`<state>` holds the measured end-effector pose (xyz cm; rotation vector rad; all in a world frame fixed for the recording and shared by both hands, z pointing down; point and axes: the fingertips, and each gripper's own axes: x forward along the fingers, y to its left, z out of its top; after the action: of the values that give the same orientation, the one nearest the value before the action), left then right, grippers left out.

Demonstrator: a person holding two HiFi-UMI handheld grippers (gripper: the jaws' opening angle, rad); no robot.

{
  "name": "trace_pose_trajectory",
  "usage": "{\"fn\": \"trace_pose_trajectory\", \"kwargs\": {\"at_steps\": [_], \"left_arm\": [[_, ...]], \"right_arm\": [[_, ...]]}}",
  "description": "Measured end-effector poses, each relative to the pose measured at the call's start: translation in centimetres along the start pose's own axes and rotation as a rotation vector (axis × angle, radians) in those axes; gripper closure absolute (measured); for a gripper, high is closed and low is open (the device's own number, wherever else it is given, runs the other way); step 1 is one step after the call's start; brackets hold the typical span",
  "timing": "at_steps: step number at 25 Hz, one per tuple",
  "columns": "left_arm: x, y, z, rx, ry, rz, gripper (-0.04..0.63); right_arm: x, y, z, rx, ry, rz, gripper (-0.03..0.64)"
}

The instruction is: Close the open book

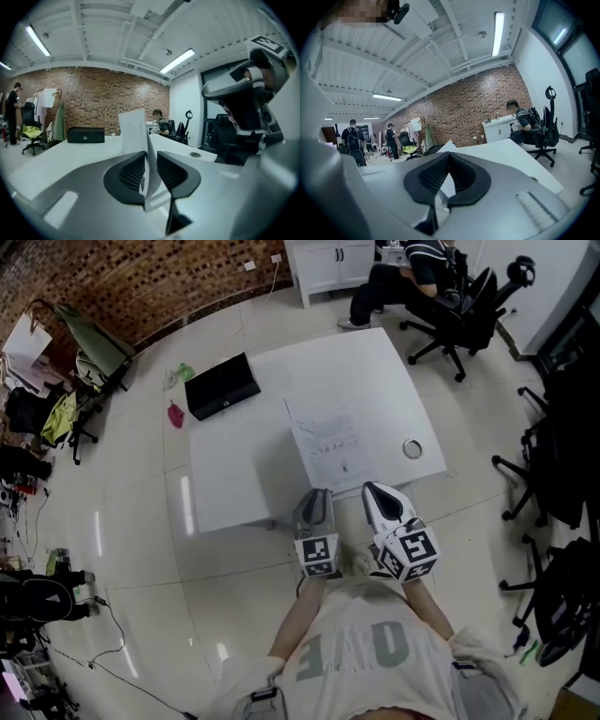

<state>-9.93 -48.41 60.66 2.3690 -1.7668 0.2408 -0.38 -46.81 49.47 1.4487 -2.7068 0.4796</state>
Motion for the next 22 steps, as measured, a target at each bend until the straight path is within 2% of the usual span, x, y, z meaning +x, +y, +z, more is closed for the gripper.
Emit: {"fn": "trace_pose_trajectory", "kwargs": {"at_steps": [2, 7, 12, 16, 22], "left_arm": [[0.7, -1.1, -0.2, 0.012, 0.016, -0.034, 0.488], [2.1, -3.3, -0.9, -0.005, 0.036, -0.074, 0.482], [2.6, -4.3, 0.4, -0.017, -0.013, -0.064, 0.491], [1.4, -2.1, 5.9, -0.091, -0.133, -0.031, 0.578], [-3.1, 2.8, 16.5, 0.034, -0.318, 0.057, 0.583]], "right_arm": [[-0.7, -0.8, 0.2, 0.005, -0.008, -0.032, 0.612], [-3.3, -4.2, 0.1, 0.028, -0.028, -0.13, 0.612], [-4.8, -6.4, -0.2, 0.048, -0.036, -0.165, 0.612], [-3.9, -6.1, 0.1, 0.041, -0.043, -0.115, 0.612], [-0.3, -4.4, 5.8, 0.058, -0.163, -0.025, 0.612]]}}
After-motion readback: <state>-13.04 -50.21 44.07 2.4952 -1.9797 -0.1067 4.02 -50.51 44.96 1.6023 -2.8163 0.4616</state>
